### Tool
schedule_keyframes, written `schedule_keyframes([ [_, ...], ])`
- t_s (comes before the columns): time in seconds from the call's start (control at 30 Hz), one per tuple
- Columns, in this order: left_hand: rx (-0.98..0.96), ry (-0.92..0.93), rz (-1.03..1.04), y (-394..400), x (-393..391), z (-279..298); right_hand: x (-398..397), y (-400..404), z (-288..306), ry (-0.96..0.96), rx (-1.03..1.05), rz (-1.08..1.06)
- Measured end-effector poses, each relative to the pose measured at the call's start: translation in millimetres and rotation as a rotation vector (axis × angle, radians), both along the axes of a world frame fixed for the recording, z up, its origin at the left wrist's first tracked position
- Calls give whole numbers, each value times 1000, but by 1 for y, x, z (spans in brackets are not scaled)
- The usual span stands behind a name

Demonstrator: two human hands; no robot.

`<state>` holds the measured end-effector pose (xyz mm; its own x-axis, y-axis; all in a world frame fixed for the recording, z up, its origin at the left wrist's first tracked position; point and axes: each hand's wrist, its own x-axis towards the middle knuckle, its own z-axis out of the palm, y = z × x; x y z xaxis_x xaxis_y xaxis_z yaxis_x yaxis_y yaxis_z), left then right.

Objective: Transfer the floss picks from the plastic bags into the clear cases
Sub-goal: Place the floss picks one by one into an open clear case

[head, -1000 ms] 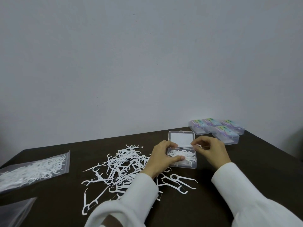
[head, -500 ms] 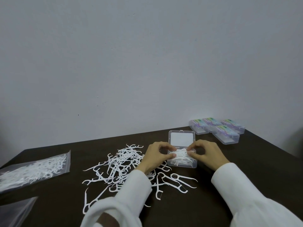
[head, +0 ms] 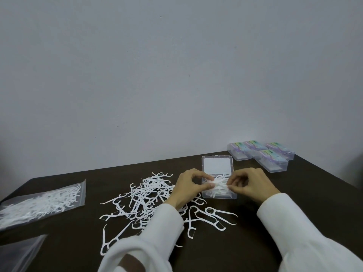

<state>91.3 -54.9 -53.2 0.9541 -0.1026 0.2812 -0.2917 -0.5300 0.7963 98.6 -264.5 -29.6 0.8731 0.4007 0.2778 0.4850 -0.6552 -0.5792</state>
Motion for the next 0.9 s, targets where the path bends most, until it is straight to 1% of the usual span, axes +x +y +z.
schedule_keyframes([
  [0.17,47,-50,50,-1,0,-1,-1,0,0,-48,114,-91],
  [0.23,36,-70,60,-2,0,-1,-2,0,0,-65,159,-110],
  [0.33,16,-75,55,-5,-1,0,-2,1,1,-68,187,-113],
  [0.43,62,-77,61,-6,0,0,0,2,0,-58,203,-125],
  [0.5,58,-83,60,-7,0,0,0,2,0,-64,220,-138],
  [0.6,56,-93,79,-7,-2,0,1,3,-4,-47,190,-128],
  [0.7,79,-80,85,-7,-2,-2,3,4,-9,-47,69,-144],
  [0.77,138,-59,63,-10,-3,-2,3,3,-9,-46,78,-137],
  [0.9,426,-45,8,-22,-6,-2,5,0,-9,-15,94,-128],
])
